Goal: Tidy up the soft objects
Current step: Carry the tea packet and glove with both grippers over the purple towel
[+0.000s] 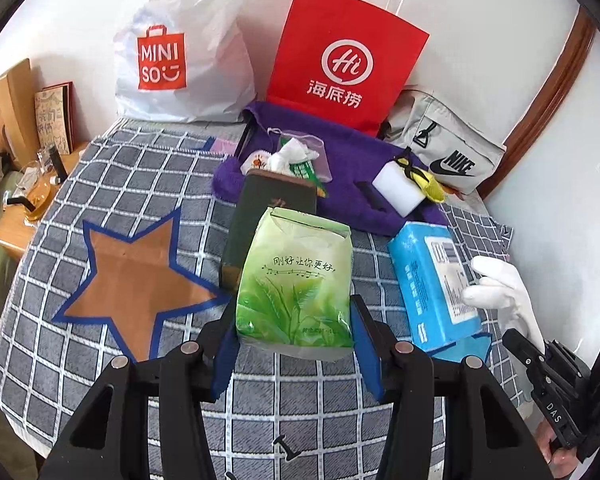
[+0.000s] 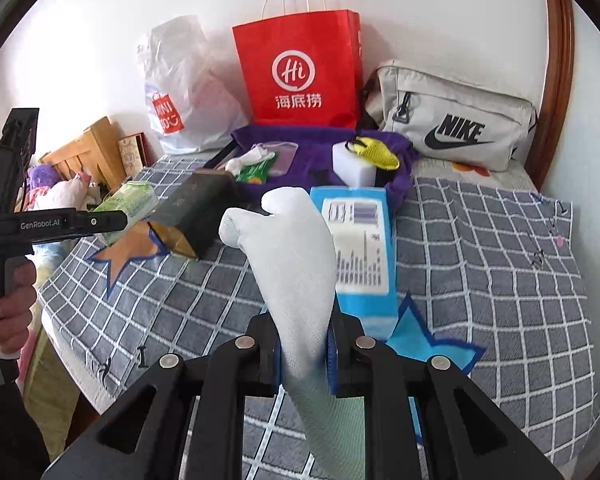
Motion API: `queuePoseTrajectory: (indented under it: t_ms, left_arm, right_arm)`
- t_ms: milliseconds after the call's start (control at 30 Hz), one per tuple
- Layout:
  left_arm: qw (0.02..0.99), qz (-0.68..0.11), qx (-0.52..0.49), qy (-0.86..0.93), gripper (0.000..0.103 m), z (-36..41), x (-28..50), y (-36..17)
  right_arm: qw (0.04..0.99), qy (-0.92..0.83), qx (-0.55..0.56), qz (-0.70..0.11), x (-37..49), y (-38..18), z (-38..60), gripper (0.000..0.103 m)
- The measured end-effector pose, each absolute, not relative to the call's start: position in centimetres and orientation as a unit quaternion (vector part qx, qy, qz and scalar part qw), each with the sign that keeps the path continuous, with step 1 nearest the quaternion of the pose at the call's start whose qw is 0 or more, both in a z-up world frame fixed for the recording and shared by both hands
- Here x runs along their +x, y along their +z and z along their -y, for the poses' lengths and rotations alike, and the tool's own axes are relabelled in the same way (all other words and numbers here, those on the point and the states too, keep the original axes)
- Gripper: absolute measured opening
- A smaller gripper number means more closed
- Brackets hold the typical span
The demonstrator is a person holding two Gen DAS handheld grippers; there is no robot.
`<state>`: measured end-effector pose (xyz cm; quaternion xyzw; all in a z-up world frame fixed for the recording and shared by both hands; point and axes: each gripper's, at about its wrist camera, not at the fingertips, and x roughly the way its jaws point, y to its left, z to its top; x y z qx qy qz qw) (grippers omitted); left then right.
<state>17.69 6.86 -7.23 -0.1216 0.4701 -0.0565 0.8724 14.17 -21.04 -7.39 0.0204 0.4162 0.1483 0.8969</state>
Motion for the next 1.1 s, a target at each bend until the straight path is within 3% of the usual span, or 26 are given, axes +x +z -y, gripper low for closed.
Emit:
queuePoseTrajectory:
  t_ms: [567,1100]
  left_arm:
    - [0.877,-0.462,-0.117,-0.059,0.049,-6.3,25.3,-5.9]
    - [0.875,-0.468,-0.117,-0.046,0.049,-6.6,33.7,-7.3]
  right_arm:
    - [0.909,0.155,0.027,-0.385,23.1,-4.0,19.9,0.017]
    - [0.899,0.170,0.023,-0.402,32.0,-6.6,16.7,0.017]
